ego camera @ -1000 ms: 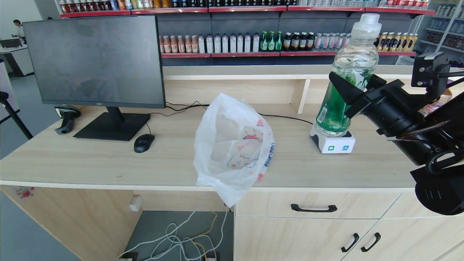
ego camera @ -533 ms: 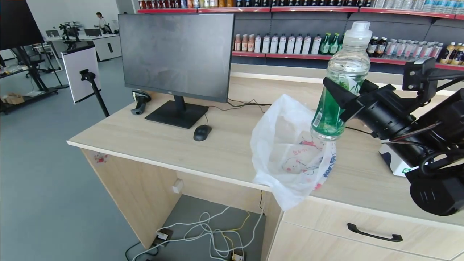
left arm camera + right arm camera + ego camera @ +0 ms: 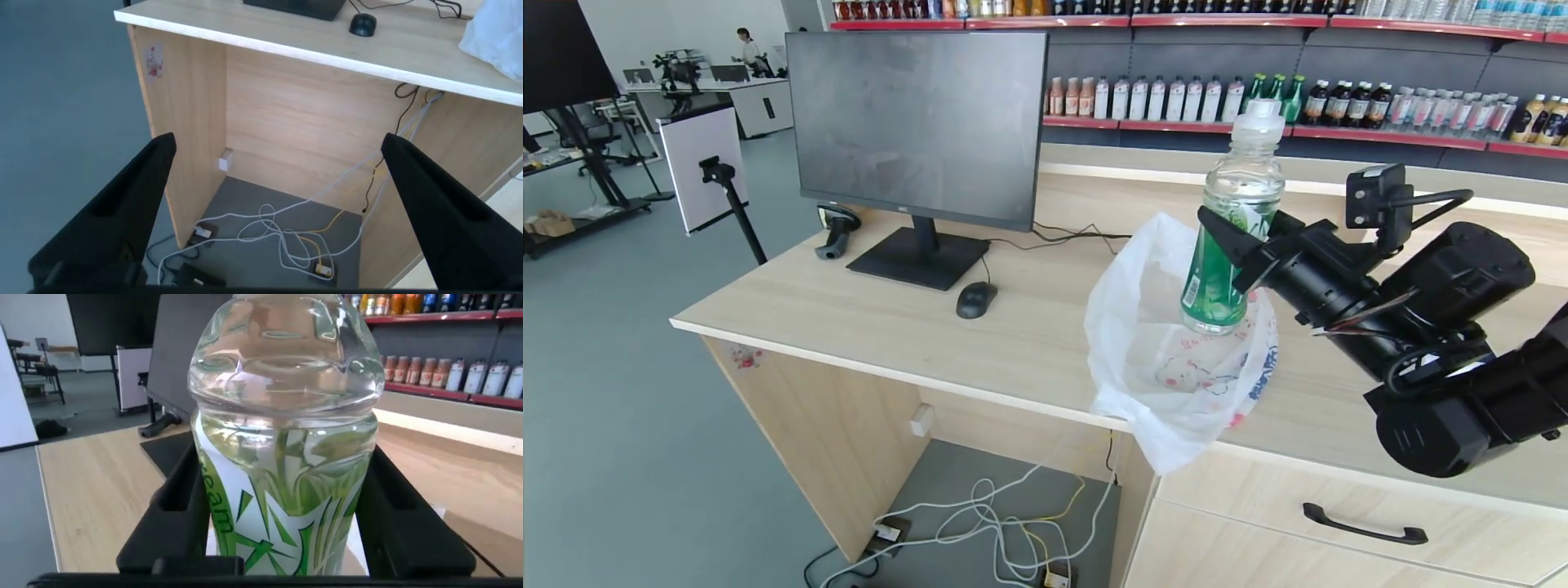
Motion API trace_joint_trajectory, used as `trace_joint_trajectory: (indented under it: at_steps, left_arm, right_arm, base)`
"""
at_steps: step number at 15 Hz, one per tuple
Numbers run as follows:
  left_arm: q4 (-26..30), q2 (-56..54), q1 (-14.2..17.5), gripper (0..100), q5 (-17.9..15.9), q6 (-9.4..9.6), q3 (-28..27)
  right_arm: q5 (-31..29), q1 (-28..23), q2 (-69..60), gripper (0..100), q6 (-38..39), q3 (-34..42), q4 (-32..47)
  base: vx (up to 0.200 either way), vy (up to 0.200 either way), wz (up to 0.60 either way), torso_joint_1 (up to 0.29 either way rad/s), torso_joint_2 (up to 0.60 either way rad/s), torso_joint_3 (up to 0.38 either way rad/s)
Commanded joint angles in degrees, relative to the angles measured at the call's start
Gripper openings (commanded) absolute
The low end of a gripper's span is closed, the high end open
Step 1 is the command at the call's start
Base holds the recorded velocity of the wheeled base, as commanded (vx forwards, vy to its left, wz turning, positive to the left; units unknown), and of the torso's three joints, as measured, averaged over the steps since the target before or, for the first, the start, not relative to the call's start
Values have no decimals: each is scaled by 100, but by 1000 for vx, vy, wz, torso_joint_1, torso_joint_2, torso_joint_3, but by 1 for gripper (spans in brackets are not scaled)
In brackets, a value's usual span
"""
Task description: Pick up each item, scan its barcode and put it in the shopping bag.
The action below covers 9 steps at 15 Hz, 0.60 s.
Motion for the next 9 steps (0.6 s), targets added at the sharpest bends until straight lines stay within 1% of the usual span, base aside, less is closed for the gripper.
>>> trace_joint_trajectory:
  at_steps: [1,4,9]
  left_arm:
    - [-4,-2,0,100,4,-4,0]
    - [-4,6,0,100,4,-22,0]
    - [-4,-2,0,100,4,-13,0]
  right_arm:
    - [12,92,269,0,8,-98,-17]
    - [12,215,656,0,26,-335,-17]
    - [12,101,1122,0,87,-775,-17]
  base:
    - [0,0,0,0,0,0]
    - [0,0,0,0,0,0]
    - [0,0,0,0,0,0]
